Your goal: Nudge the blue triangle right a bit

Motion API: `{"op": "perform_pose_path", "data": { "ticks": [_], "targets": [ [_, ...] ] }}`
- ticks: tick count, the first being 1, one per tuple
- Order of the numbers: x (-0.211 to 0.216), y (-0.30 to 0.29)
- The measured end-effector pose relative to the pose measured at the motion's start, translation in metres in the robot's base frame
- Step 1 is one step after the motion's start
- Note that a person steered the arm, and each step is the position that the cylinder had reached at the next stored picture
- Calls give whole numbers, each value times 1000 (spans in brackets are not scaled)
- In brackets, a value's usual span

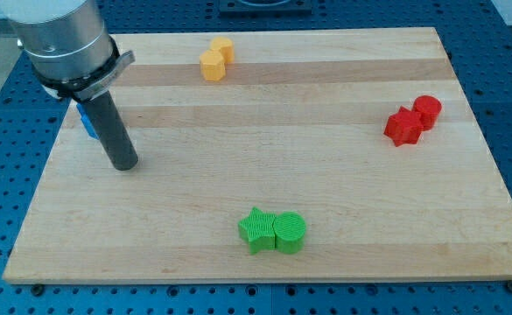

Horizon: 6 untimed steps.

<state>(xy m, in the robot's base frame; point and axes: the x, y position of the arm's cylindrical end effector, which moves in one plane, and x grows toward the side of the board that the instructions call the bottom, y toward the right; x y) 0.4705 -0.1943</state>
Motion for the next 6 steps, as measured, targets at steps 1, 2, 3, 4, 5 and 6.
{"op": "perform_pose_path", "data": {
  "ticks": [1, 2, 3, 4, 5, 6],
  "targets": [
    [4, -14],
    [9, -37],
    [9, -89],
    [9, -101],
    [-20, -101],
    [-76, -101]
  ]
}}
